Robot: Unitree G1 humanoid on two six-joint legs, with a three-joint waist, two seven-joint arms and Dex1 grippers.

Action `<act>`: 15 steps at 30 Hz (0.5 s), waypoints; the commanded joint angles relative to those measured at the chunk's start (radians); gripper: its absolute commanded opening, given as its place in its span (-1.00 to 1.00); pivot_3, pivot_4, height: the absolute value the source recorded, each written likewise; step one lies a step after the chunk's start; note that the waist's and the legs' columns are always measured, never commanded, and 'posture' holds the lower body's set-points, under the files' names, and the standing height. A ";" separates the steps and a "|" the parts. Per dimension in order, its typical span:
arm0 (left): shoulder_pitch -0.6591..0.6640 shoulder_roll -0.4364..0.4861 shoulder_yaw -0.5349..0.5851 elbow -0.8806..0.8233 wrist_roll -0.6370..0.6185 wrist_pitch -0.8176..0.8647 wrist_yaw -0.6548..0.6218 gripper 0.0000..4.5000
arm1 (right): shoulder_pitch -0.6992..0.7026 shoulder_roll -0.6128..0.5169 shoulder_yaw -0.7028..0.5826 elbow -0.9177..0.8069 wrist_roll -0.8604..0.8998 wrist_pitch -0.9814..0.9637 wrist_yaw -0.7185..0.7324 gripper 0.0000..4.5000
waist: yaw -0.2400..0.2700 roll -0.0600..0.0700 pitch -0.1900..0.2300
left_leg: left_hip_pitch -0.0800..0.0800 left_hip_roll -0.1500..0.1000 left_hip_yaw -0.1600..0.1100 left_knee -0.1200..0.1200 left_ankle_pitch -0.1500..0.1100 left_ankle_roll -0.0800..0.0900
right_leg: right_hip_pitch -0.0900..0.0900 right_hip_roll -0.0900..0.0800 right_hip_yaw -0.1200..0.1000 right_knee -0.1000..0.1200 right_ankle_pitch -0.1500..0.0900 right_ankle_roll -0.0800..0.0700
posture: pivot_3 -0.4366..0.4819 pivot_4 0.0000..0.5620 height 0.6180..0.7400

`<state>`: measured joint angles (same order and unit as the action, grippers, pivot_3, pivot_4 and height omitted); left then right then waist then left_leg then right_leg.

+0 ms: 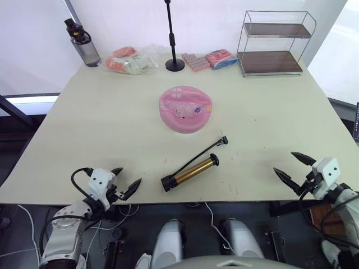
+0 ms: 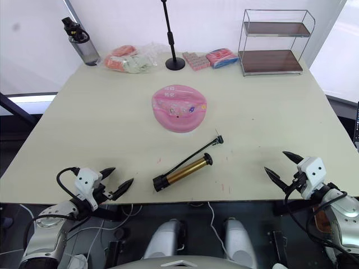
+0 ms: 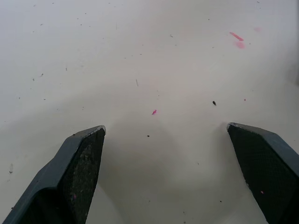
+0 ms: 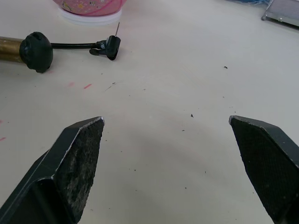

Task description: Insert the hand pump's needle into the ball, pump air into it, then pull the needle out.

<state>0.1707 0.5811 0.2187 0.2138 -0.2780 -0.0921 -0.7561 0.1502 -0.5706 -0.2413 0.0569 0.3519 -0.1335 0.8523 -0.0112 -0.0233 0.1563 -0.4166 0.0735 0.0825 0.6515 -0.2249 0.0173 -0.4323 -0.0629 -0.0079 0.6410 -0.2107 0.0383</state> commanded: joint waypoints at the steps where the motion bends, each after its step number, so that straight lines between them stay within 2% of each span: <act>1: -0.022 0.001 0.010 -0.012 0.001 0.001 0.009 0.97 | 0.016 -0.007 -0.024 -0.011 0.000 -0.019 -0.005 1.00 | 0.000 0.000 0.000 | 0.000 0.000 0.000 0.000 0.000 0.000 | 0.000 0.000 0.000 0.000 0.000 0.000 | -0.05 -0.47 0.86; 15: -0.082 0.001 -0.018 0.000 0.019 0.009 -0.008 0.97 | 0.054 -0.011 -0.045 -0.038 0.000 -0.031 -0.029 1.00 | 0.001 0.000 0.000 | 0.000 0.000 0.001 0.000 0.000 0.000 | 0.000 0.000 0.000 0.000 0.000 0.000 | -0.05 -0.47 0.86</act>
<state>0.0921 0.5791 0.1950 0.2308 -0.2589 -0.0767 -0.7610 0.1991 -0.5706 -0.2518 0.0539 0.3397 -0.1561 0.8270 -0.0103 -0.0236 0.1565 -0.4170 0.0734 0.0834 0.6515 -0.2248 0.0173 -0.4322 -0.0625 -0.0075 0.6410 -0.2106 0.0383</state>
